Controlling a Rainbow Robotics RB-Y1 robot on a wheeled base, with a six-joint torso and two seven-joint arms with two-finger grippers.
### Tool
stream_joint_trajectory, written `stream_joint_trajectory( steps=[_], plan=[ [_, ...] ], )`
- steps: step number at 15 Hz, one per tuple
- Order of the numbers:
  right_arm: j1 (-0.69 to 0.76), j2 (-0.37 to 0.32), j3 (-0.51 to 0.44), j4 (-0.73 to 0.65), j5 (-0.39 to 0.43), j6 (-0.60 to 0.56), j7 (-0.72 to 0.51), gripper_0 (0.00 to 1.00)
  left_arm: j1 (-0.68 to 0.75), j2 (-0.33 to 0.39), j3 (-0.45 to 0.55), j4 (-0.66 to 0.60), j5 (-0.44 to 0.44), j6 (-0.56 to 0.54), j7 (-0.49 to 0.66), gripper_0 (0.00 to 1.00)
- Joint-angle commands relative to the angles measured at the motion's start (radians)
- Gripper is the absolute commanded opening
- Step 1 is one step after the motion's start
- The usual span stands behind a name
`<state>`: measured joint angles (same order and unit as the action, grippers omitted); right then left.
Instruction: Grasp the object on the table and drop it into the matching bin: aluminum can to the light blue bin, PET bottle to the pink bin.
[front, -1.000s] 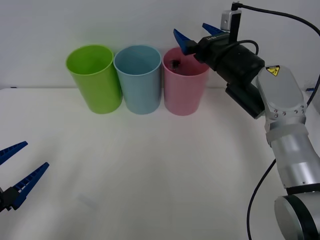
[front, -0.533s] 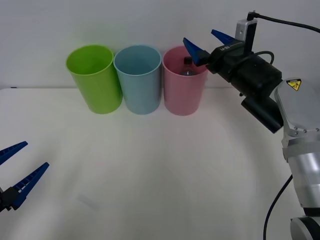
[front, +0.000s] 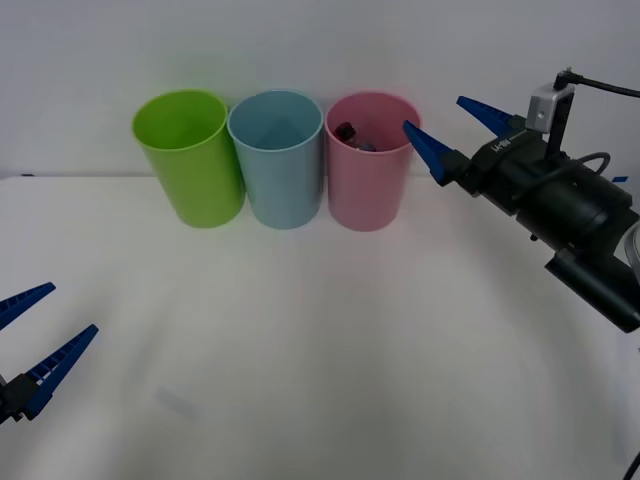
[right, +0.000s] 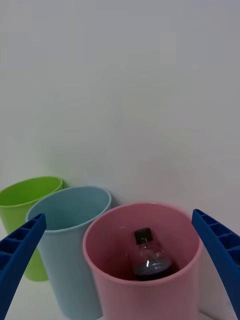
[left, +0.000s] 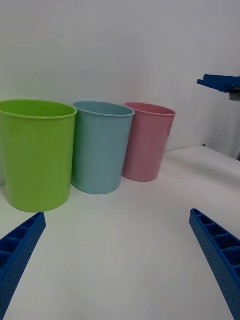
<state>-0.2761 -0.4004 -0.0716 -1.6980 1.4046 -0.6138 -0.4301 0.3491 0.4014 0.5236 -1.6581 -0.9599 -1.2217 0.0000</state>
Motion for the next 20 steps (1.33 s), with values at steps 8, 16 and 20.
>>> stream_joint_trajectory(
  steps=[8, 16, 20],
  plan=[
    [0.285, -0.083, -0.096, -0.141, -0.108, -0.173, 0.056, 1.00, 0.000, 0.000, 0.000, 0.000, 0.000, 0.000, 0.000, 1.00],
    [0.449, -0.083, -0.181, -0.143, -0.176, -0.308, 0.261, 1.00, 0.000, 0.000, 0.000, 0.000, 0.000, 0.000, 0.000, 1.00],
    [0.534, -0.084, -0.208, -0.141, -0.193, -0.339, 0.360, 1.00, 0.000, 0.000, 0.000, 0.000, 0.000, 0.000, 0.000, 1.00]
  ],
)
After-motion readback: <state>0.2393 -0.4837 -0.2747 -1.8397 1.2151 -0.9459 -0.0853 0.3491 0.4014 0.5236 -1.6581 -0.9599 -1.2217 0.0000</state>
